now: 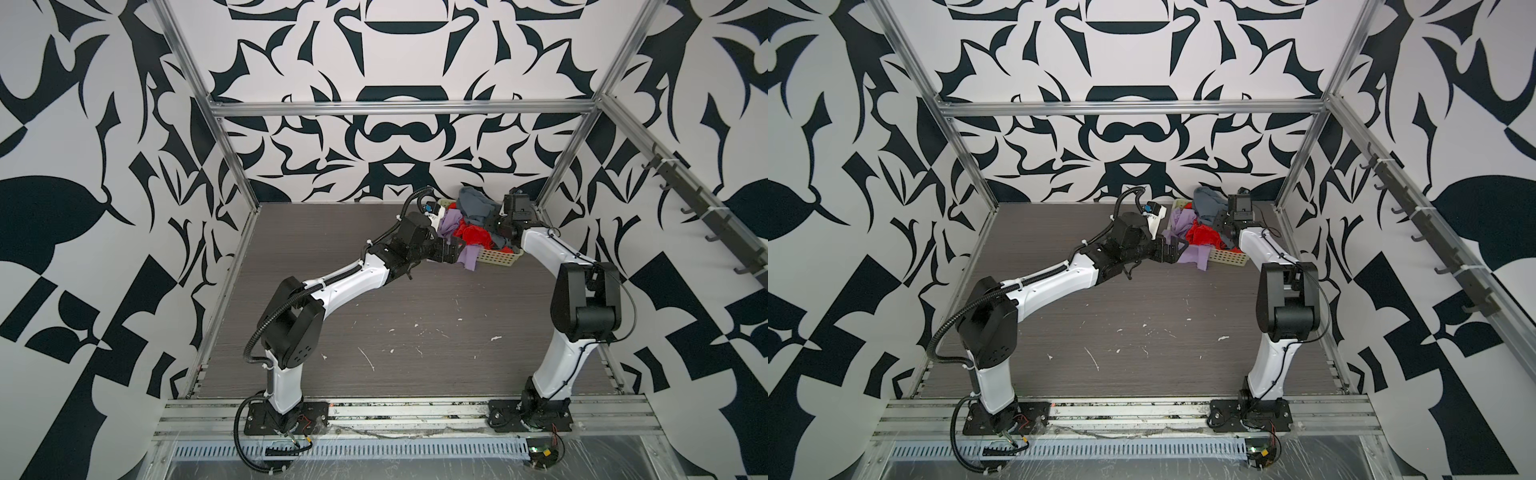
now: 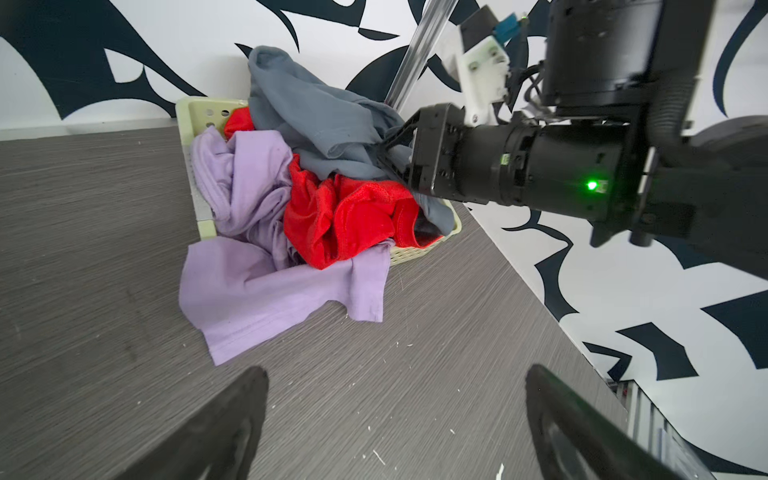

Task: Fold and stack the t-shirts
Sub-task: 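Reach both grippers into the green basket and grasp the grey t-shirt, then lift the grey t-shirt high out of the basket with the right gripper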

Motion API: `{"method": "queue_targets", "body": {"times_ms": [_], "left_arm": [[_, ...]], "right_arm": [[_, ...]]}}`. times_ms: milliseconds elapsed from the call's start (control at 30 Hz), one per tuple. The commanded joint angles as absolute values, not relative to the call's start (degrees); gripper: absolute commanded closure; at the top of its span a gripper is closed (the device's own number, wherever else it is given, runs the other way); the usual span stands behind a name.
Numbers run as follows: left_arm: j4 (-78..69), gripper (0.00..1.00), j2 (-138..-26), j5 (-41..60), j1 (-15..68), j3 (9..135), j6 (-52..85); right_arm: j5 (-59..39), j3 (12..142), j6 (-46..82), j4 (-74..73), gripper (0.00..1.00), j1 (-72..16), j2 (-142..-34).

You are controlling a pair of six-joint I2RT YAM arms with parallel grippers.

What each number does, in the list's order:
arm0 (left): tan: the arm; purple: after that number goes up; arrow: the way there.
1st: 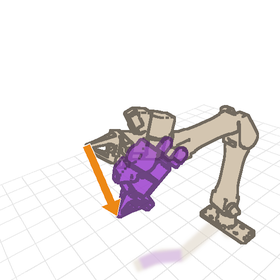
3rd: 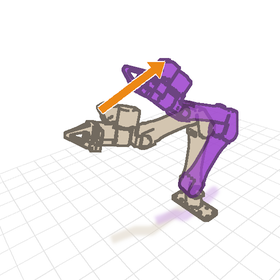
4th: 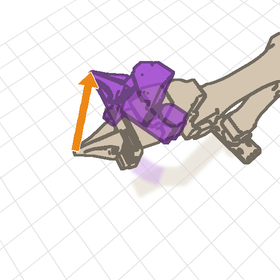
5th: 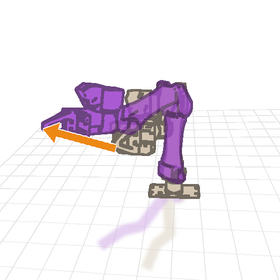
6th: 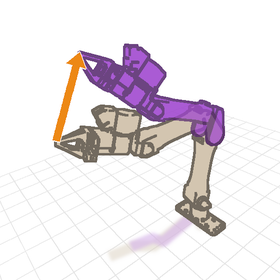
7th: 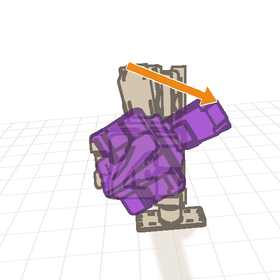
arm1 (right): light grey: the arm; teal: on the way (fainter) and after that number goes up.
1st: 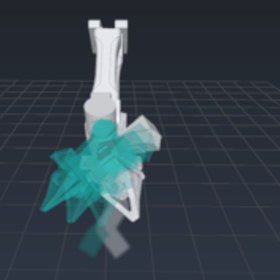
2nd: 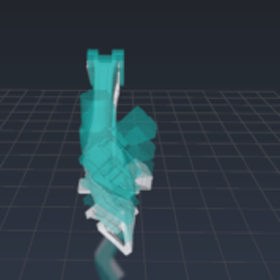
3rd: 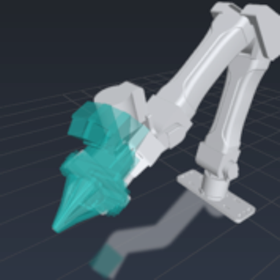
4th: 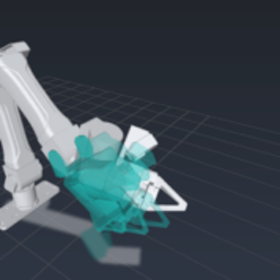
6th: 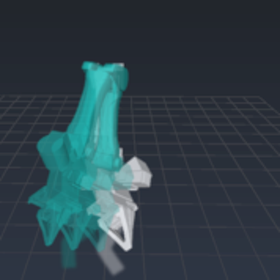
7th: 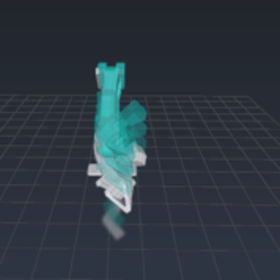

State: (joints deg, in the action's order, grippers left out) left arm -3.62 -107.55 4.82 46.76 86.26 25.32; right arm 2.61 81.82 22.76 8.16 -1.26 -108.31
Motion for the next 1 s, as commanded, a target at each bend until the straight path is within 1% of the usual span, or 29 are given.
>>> {"method": "queue_targets", "body": {"times_ms": [0,67,300,467,533,633,733,800,867,900,967], "left_arm": [[-5.5,0.01,-106.3,5.3,46.5,85.6,26.1],[-6.4,0.01,-105.0,5.0,46.5,84.1,26.5],[-8.3,0.01,-100.6,4.5,46.5,79.0,27.2],[-8.6,0.01,-95.8,2.4,46.5,75.1,26.9],[-8.9,0.01,-92.8,0.5,46.5,73.1,25.9],[-8.6,0.01,-87.3,-2.7,46.5,70.1,23.8],[-7.2,0.01,-80.8,-5.5,46.4,67.1,21.8],[-6.4,0.01,-76.1,-7.6,46.4,64.7,20.9],[-6.0,0.01,-69.9,-10.8,46.4,61.7,20.3],[-5.8,0.01,-67.4,-12.3,46.4,60.5,20.0],[-4.1,0.0,-61.9,-15.3,46.2,58.0,19.6]], "right_arm": [[5.1,84.2,24.4,9.5,0.86,-1.2,-106.5],[5.9,83.8,24.5,8.2,1.0,-1.3,-104.7],[6.3,85.7,19.8,8.1,1.0,-1.4,-94.8],[-2.3,87.8,16.2,7.5,1.0,-2.3,-83.3],[-5.9,91.3,14.1,8.8,1.0,-4.7,-80.1],[-10.2,97.4,9.8,9.0,1.0,-11.4,-76.7],[-16.3,105.7,10.1,8.2,1.0,-17.3,-76.8],[-21.9,111.1,14.4,6.9,1.0,-19.3,-78.4],[-27.4,113.8,20.3,2.6,1.0,-21.3,-80.5],[-29.1,114.5,22.1,0.8,1.0,-22.3,-81.5],[-29.1,115.6,23.8,-1.0,1.0,-25.1,-83.6]]}}
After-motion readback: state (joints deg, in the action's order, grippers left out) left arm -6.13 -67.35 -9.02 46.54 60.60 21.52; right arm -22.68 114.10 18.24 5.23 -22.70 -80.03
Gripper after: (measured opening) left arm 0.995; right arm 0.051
